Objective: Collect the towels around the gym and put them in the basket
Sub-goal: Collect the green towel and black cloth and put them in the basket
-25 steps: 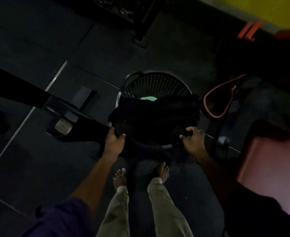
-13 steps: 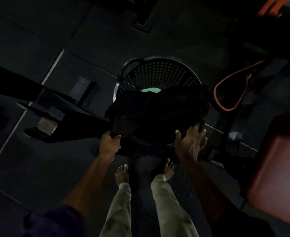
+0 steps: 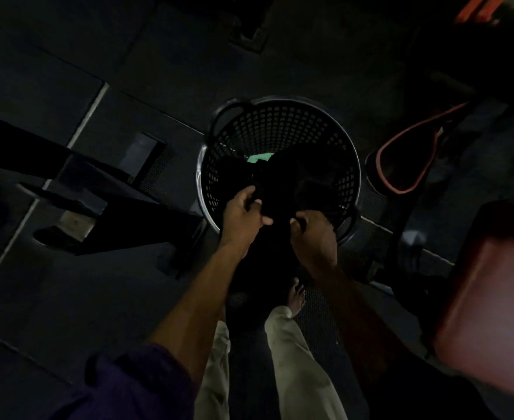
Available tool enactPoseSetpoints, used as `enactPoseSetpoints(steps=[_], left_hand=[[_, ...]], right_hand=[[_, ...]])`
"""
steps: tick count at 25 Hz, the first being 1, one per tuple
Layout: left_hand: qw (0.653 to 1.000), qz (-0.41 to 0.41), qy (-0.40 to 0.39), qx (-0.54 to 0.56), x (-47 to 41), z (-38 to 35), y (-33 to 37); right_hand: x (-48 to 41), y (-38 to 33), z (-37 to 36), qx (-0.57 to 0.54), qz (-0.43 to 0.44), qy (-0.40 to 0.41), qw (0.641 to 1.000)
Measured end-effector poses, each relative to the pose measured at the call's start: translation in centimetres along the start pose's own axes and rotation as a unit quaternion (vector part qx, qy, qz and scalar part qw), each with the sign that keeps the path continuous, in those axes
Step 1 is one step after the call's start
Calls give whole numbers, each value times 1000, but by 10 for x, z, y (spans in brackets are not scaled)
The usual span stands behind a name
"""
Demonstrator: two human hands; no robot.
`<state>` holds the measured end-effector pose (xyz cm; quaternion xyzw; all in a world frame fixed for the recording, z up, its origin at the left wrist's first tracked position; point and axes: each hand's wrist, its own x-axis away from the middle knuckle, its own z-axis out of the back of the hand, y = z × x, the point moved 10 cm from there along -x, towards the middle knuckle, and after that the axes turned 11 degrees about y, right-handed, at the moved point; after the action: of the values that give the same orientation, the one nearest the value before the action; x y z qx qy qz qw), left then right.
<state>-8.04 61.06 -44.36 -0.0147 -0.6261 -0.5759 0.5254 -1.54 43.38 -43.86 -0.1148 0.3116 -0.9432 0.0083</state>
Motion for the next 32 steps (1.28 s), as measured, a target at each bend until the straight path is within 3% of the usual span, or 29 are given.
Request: enactPoseSetpoints(steps=[3, 4, 5, 7, 9, 12, 14, 18, 20, 21, 23, 24, 26, 29, 32], left_hand=[[970, -27, 239, -18, 8, 78, -31], [959, -6, 276, -59, 14, 96, -50], [958, 44, 267, -99, 19, 102, -74], [960, 180, 166, -133, 25, 87, -130], [958, 244, 84, -124, 26, 67, -148], [970, 205, 111, -69, 17, 62, -117], [984, 150, 89, -46, 10, 50, -74], [993, -27, 70, 90, -20, 16, 45], [996, -88, 11, 10, -37, -7, 65], [991, -81, -50, -95, -41, -20, 53], [933, -43, -167, -317, -34, -30, 3], [910, -29, -188, -368, -30, -25, -19], [923, -18, -163, -348, -29, -9, -45], [954, -51, -58, -289, -32, 21, -50], [978, -66, -5, -200, -35, 40, -44]], right_hand=[[36, 15, 5, -19, -44, -19, 999], [46, 24, 3, -26, -68, -30, 997], [53, 31, 2, -30, -81, -32, 996], [61, 39, -1, -30, -77, -38, 996], [64, 45, -3, -41, -78, -52, 995], [59, 55, 10, -55, -104, -39, 992], [55, 56, 22, -76, -111, -17, 991], [47, 44, 41, -126, -89, 46, 987], [44, 40, 46, -134, -79, 68, 985], [42, 39, 44, -136, -81, 67, 985], [41, 35, 35, -134, -81, 40, 987], [41, 34, 29, -132, -82, 24, 988], [39, 24, 18, -115, -63, 3, 991], [22, -14, 2, -33, 79, 4, 996], [-12, -55, -37, 107, 172, -40, 979]])
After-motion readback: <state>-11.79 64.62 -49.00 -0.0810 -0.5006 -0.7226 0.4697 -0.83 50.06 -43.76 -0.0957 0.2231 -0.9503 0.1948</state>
